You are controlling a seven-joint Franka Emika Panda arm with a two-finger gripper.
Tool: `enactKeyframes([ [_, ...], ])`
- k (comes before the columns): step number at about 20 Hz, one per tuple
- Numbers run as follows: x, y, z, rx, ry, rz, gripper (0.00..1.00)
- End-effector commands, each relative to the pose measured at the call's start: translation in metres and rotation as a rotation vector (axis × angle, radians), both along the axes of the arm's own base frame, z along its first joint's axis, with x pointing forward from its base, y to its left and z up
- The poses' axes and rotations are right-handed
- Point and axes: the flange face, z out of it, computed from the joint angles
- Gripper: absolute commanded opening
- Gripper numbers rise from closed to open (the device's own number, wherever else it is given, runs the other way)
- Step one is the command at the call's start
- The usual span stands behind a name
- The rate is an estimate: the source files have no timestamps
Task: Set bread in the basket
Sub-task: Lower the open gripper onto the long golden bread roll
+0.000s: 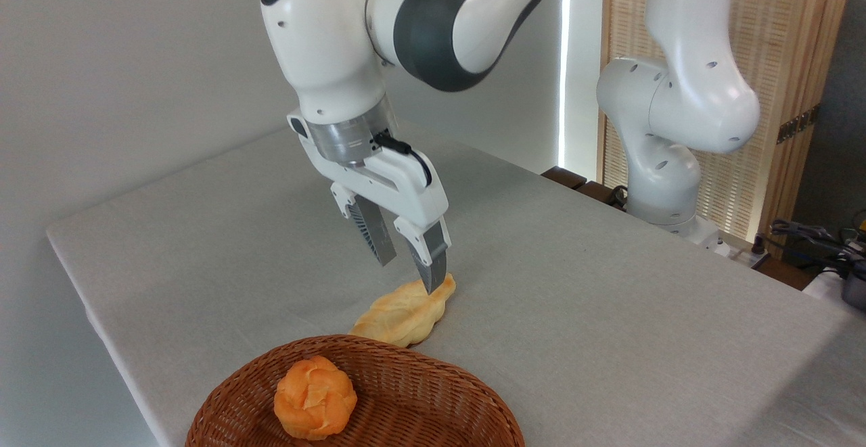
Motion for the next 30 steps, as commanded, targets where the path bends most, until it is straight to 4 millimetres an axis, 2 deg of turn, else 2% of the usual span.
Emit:
enactKeyframes([
  [1, -0.002, -0.002, -0.017, -0.01, -0.03, 0.005, 1.0],
  [3, 0.002, -0.014, -0.029, -0.012, -0.027, -0.012, 1.0],
  [7, 0.009, -0.016, -0.051, -0.01, -0.01, -0.019, 1.0],
  [9, 0.01, -0.028, -0.061, -0.004, 0.005, -0.042, 1.0],
  [13, 0.011, -0.021, -0.063, 0.004, 0.009, -0.039, 1.0],
  [17, 0.017, -0.011, -0.079, 0.077, 0.009, -0.074, 1.0],
  [21, 0.018, -0.009, -0.079, 0.099, 0.006, -0.086, 1.0],
  [22, 0.018, -0.009, -0.079, 0.099, 0.006, -0.086, 0.97],
  [23, 0.018, -0.009, -0.078, 0.098, 0.004, -0.089, 0.83],
  [25, 0.018, -0.008, -0.075, 0.095, 0.001, -0.11, 0.46],
  [26, 0.018, -0.008, -0.074, 0.093, -0.001, -0.117, 0.37],
  [30, 0.018, -0.008, -0.072, 0.092, -0.002, -0.118, 0.36],
])
